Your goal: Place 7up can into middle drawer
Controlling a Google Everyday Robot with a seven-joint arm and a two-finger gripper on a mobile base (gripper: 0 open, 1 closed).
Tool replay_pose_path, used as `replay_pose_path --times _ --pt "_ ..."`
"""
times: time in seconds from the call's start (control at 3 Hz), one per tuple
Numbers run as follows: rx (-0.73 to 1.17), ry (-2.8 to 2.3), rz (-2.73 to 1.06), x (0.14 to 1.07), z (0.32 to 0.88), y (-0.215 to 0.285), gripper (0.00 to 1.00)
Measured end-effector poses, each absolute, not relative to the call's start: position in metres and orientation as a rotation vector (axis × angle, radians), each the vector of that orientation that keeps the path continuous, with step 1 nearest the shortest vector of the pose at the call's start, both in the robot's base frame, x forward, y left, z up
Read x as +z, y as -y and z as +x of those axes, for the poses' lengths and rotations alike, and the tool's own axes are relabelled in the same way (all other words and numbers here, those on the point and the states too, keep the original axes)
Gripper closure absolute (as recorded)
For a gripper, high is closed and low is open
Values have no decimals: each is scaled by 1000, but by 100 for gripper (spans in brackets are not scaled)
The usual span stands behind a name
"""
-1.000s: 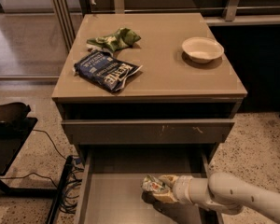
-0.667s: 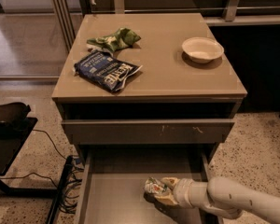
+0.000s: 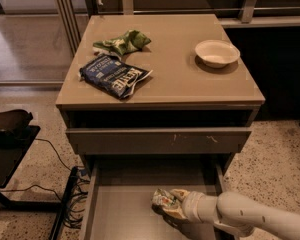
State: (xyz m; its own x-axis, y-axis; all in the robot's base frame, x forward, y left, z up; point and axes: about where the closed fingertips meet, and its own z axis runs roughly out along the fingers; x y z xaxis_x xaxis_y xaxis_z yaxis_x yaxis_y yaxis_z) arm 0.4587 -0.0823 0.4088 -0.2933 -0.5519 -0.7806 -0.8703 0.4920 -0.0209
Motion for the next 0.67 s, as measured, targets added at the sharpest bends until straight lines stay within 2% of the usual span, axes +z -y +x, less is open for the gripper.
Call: replay_pose_path --times 0.33,0.67 --pt "517 -1966 -1169 410 466 73 100" --pt "516 -1965 -1169 410 466 73 83"
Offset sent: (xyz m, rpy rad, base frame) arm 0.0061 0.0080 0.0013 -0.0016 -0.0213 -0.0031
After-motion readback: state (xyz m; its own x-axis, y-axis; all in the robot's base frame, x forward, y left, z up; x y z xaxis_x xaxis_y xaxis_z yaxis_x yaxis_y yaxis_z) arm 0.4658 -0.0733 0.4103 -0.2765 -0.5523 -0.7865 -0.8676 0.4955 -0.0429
